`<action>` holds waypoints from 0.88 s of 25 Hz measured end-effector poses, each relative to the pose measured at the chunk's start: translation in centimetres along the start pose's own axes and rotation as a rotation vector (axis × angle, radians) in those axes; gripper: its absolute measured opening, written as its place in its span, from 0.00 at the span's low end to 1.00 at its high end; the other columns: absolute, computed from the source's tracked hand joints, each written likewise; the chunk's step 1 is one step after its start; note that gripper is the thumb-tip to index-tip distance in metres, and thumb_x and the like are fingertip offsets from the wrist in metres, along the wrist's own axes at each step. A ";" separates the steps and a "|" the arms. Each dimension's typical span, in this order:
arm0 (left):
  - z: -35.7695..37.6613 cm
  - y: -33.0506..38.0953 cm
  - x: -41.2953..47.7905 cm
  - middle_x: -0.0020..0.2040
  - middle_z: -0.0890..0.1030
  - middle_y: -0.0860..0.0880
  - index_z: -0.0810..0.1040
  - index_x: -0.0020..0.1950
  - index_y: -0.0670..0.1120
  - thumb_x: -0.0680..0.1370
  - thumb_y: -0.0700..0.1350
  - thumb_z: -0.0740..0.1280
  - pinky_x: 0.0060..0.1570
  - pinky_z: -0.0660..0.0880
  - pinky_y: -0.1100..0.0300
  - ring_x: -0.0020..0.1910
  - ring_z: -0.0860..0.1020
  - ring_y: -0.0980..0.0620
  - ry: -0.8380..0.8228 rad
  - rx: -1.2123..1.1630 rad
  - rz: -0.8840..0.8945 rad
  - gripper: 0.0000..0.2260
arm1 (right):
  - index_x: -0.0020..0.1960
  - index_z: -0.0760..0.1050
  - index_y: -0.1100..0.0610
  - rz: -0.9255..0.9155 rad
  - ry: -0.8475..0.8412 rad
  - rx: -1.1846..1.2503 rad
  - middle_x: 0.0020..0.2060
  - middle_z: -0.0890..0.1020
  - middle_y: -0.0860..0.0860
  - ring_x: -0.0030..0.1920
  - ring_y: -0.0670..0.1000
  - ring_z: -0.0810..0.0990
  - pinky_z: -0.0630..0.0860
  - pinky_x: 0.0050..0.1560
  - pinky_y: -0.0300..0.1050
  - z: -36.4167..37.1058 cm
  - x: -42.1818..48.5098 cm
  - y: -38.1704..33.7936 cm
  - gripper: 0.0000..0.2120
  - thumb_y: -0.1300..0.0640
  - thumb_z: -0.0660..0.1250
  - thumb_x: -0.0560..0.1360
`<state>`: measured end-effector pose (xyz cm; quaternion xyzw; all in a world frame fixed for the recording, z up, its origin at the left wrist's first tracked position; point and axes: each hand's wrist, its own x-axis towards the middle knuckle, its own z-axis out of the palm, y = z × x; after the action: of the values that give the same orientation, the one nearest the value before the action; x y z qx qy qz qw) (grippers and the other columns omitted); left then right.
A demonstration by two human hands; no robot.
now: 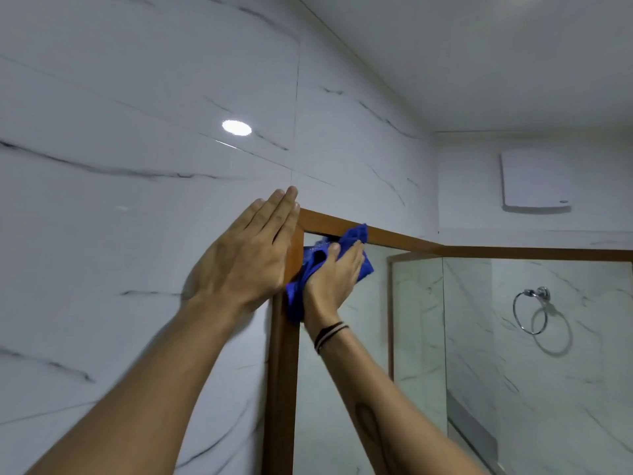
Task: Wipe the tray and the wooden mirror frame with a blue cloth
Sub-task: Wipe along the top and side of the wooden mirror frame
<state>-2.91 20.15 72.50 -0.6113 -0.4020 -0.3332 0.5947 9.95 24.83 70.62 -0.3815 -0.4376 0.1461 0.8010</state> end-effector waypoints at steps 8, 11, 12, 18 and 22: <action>-0.7 0.0 -0.3 0.89 0.57 0.37 0.59 0.88 0.36 0.88 0.44 0.54 0.87 0.60 0.46 0.88 0.60 0.41 -0.013 0.005 -0.007 0.28 | 0.87 0.60 0.51 -0.664 -0.400 -0.005 0.89 0.61 0.45 0.91 0.48 0.56 0.52 0.91 0.51 -4.0 -4.5 8.3 0.28 0.55 0.56 0.88; -1.1 0.0 -0.3 0.90 0.46 0.39 0.48 0.90 0.38 0.90 0.45 0.49 0.90 0.52 0.47 0.90 0.49 0.43 -0.095 0.013 -0.001 0.28 | 0.88 0.61 0.56 -0.689 -0.429 -0.062 0.89 0.59 0.43 0.91 0.48 0.55 0.53 0.90 0.59 -5.5 -6.2 10.9 0.30 0.52 0.56 0.87; -1.3 0.1 -0.2 0.90 0.44 0.39 0.47 0.90 0.38 0.91 0.45 0.49 0.90 0.50 0.47 0.90 0.47 0.43 -0.119 0.009 0.001 0.29 | 0.88 0.60 0.56 -0.683 -0.438 -0.073 0.89 0.59 0.41 0.91 0.47 0.54 0.53 0.90 0.60 -5.5 -6.0 10.6 0.30 0.52 0.56 0.87; -1.3 0.1 -0.2 0.90 0.52 0.38 0.55 0.89 0.37 0.89 0.45 0.52 0.88 0.53 0.47 0.89 0.54 0.42 -0.054 -0.024 -0.005 0.28 | 0.90 0.54 0.49 -0.675 -0.363 -0.109 0.90 0.57 0.43 0.91 0.48 0.53 0.53 0.91 0.59 -3.3 -3.9 8.0 0.32 0.51 0.55 0.88; -1.6 0.2 -0.2 0.90 0.41 0.39 0.42 0.89 0.39 0.91 0.46 0.47 0.89 0.45 0.48 0.90 0.44 0.43 -0.147 -0.009 0.006 0.29 | 0.90 0.49 0.40 -0.723 -0.412 -0.146 0.90 0.54 0.39 0.91 0.46 0.52 0.52 0.89 0.57 -5.2 -6.6 10.9 0.33 0.50 0.55 0.87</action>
<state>-2.69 18.58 72.38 -0.6380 -0.4412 -0.2878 0.5617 11.41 25.85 56.97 -0.2220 -0.7033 -0.1023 0.6675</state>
